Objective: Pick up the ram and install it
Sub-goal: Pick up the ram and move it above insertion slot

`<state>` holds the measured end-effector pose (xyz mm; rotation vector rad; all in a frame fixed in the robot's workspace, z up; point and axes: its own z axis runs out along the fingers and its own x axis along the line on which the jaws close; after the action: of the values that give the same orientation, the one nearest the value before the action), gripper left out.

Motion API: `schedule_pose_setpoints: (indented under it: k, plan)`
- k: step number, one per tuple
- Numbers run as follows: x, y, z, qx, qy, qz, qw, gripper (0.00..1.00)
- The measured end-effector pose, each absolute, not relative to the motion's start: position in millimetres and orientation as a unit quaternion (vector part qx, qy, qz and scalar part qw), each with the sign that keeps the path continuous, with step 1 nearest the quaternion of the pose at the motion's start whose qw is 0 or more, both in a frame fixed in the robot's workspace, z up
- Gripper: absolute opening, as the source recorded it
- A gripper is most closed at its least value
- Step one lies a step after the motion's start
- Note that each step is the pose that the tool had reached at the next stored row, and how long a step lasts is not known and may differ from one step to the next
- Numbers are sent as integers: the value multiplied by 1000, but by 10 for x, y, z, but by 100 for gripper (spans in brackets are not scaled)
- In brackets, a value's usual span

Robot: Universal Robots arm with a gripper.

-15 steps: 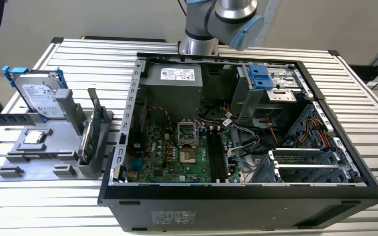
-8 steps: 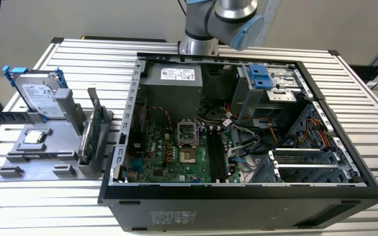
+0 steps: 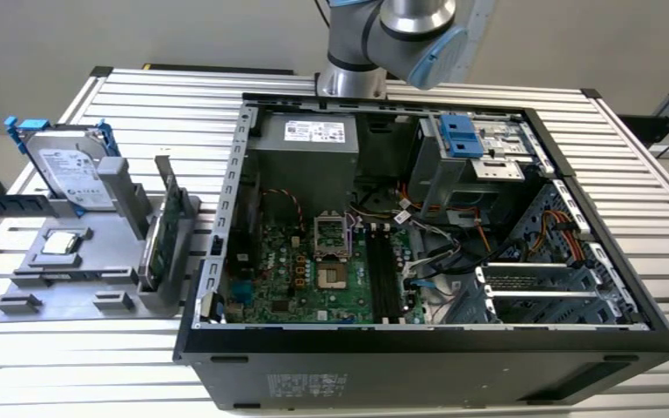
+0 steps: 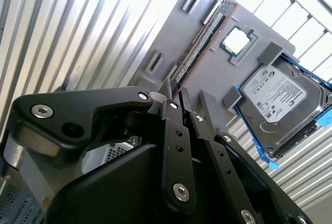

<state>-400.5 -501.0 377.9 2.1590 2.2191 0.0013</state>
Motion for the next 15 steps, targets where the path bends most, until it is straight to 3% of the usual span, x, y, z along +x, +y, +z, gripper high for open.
schedule_pose_setpoints:
  k: [15]
  plan:
    - [-4005, -5010, 3843, 697, 717, 0, 23, 0]
